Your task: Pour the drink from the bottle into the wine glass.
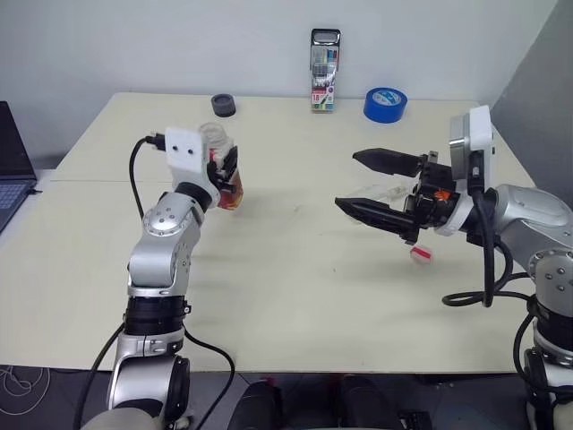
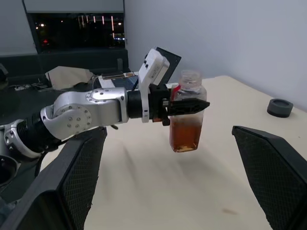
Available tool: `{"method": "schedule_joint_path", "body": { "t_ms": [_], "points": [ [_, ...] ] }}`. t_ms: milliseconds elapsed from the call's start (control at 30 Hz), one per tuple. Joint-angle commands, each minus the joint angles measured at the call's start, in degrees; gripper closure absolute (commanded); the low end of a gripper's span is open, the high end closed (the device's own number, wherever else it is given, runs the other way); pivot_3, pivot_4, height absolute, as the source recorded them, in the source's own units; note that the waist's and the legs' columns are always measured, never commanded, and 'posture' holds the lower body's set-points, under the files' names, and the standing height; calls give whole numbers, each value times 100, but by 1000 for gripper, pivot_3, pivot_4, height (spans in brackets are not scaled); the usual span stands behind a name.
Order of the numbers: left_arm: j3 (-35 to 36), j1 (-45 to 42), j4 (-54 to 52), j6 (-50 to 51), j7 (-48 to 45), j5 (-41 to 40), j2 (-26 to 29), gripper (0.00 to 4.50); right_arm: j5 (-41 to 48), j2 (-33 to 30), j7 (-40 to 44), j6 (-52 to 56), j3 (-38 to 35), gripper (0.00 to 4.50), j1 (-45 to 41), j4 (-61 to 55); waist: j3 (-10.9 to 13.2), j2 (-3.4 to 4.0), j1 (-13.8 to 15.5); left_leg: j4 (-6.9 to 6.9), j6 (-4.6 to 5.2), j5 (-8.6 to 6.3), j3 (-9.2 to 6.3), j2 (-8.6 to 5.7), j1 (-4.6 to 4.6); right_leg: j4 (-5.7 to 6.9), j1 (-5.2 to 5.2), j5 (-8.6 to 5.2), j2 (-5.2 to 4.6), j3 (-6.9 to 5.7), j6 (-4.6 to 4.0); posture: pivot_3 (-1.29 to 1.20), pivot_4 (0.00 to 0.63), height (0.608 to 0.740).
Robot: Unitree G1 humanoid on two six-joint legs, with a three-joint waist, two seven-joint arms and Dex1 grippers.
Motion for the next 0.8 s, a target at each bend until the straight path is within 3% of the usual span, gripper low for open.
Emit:
{"method": "schedule_joint_path", "body": {
  "t_ms": [33,400,800],
  "points": [
    [167,-106,167,-529,119,179,37,2712,39,21,-61,-45,-14,30,-101,-94,0,0,9,0,0,0,0,0,0,0,0,0,0,0,0,0,150,740],
    [371,-36,1079,-1582,-254,-3,34,2712,87,66,-226,-7,32,30,-115,-222,0,-1,7,-1,0,0,0,0,0,1,-1,0,-1,-2,0,0,150,740],
    [420,20,1500,-1733,-355,-11,-38,2712,90,139,-402,27,75,30,-98,-269,-1,-2,7,0,0,0,0,0,0,1,-1,0,-1,-3,0,0,150,740]
  ]
}}
